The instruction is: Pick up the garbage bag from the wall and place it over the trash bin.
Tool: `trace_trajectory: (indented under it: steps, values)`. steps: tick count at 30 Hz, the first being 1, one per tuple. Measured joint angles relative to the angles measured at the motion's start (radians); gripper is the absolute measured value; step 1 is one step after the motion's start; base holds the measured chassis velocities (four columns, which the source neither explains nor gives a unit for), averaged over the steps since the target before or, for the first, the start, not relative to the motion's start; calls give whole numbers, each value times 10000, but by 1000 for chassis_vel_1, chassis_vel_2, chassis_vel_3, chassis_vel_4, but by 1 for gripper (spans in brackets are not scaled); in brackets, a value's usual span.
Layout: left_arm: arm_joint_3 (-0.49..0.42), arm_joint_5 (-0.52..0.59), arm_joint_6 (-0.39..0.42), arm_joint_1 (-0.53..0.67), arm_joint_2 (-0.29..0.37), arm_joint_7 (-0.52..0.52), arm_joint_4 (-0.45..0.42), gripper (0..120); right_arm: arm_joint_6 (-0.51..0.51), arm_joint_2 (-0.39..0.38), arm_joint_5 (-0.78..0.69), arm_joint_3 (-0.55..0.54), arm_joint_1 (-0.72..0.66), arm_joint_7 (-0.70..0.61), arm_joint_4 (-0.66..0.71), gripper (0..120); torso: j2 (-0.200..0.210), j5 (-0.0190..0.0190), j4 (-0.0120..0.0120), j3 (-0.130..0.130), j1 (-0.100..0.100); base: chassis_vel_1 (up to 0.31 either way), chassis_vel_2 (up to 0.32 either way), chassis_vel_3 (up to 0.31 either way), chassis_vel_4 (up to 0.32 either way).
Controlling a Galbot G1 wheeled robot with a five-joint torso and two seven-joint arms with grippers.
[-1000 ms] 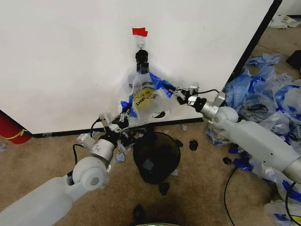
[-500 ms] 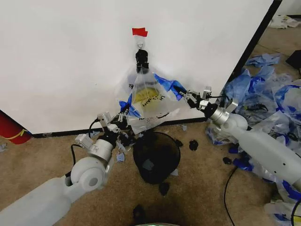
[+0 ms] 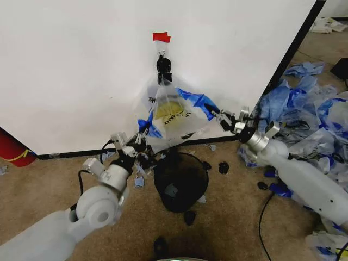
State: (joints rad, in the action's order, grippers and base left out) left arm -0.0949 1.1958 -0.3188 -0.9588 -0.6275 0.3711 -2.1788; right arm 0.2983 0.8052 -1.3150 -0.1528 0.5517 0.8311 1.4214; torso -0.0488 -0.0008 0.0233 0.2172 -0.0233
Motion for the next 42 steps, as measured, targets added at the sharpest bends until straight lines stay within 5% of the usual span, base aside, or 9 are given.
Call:
trace_trajectory:
  steps: [10, 25, 42]
  values:
    - [428, -243, -49, -746, -65, -44, -248, 0, 56, 27, 194, 448, 495, -5, 7, 0, 2, -3, 2, 1, -2, 0, 0, 0, 0]
    - [2199, 117, -84, -1744, 1472, 138, -3166, 0, -71, -1083, -451, 1421, 1191, -85, 2853, 0, 1, -1, 3, 0, 0, 0, 0, 0, 0]
    - [4035, 2262, 484, -2037, 3290, 1612, -3262, 0, -12, -2566, -1342, 1840, 2131, -711, 5377, 0, 1, -2, 4, 1, -1, 0, 0, 0, 0]
